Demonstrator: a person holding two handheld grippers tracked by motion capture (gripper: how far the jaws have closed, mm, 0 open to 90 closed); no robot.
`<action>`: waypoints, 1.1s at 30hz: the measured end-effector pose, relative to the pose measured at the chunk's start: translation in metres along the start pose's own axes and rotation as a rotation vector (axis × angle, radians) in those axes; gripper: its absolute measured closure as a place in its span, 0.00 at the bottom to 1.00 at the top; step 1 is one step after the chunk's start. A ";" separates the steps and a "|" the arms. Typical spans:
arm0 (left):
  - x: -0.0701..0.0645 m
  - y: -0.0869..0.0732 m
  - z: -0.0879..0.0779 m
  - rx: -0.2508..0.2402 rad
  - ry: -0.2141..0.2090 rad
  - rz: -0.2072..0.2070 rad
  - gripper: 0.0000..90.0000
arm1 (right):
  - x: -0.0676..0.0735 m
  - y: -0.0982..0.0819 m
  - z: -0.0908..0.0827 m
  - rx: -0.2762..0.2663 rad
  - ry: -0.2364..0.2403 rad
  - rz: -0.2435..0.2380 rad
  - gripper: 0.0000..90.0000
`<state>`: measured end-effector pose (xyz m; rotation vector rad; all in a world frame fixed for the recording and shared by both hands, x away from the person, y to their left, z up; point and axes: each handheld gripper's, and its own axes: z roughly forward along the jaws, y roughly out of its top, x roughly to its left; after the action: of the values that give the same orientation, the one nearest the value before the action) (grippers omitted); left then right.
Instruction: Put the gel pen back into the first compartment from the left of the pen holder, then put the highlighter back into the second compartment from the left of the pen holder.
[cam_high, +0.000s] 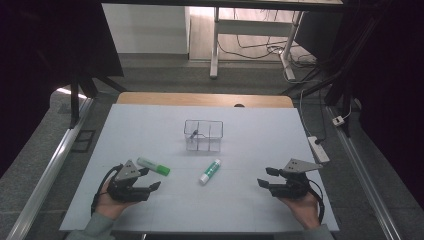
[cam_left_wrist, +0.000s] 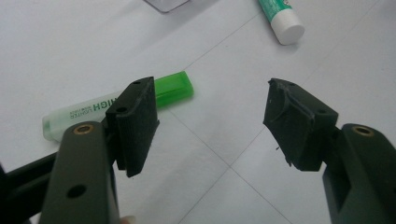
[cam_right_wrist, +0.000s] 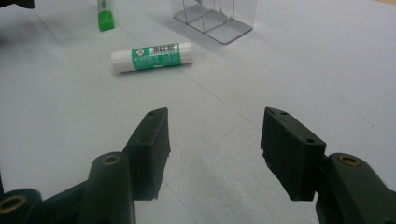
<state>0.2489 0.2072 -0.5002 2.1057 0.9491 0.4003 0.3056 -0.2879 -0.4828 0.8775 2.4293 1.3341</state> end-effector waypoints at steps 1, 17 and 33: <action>0.000 0.000 0.000 0.001 0.001 0.001 0.38 | -0.001 -0.001 0.000 0.000 0.003 0.004 0.47; 0.002 0.011 0.006 0.030 0.001 0.044 0.38 | -0.006 -0.004 0.000 0.014 -0.003 0.010 0.46; 0.029 0.051 0.004 0.095 -0.023 0.157 0.38 | -0.009 -0.007 -0.001 0.025 0.001 0.022 0.46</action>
<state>0.2955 0.2048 -0.4644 2.2753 0.8064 0.4164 0.3102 -0.2968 -0.4887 0.9127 2.4492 1.3140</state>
